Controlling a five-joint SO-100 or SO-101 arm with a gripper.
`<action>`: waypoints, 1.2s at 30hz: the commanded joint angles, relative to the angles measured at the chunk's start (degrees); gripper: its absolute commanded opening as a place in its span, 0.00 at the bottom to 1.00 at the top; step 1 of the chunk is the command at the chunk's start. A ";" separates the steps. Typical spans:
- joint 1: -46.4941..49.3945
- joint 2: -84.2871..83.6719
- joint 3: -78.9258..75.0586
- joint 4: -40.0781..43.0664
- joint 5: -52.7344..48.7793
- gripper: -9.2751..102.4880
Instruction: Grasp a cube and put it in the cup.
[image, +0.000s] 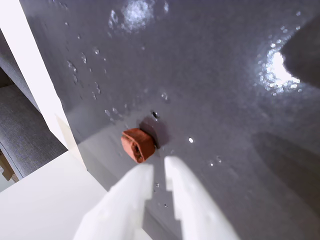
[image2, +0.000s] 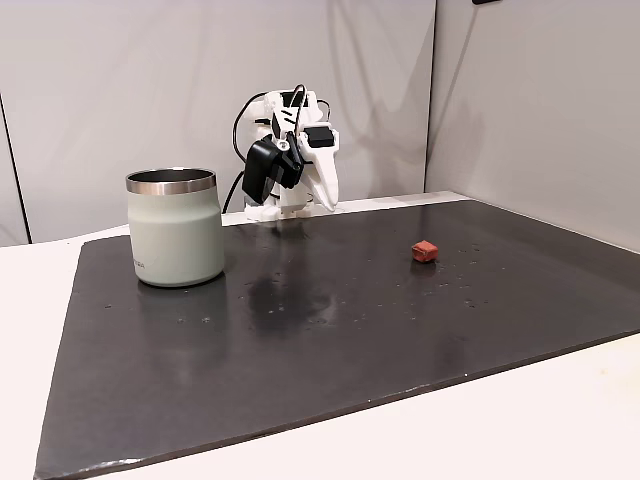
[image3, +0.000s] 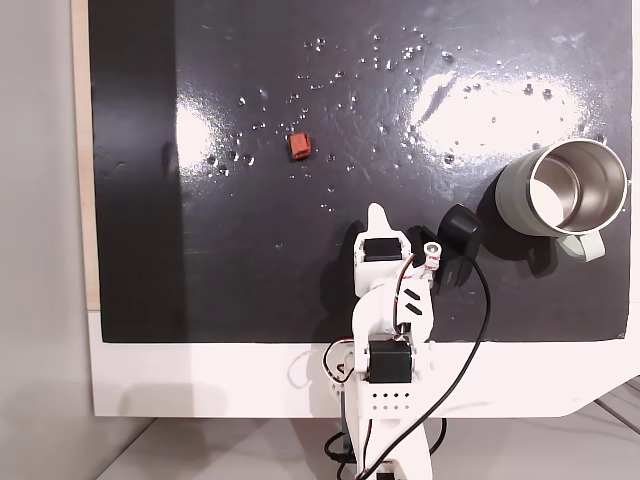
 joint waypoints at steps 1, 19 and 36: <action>-2.46 0.44 -0.44 -1.76 -4.31 0.08; -1.49 0.53 -0.44 -1.85 -3.25 0.08; -5.71 -24.87 -33.84 5.36 -3.08 0.08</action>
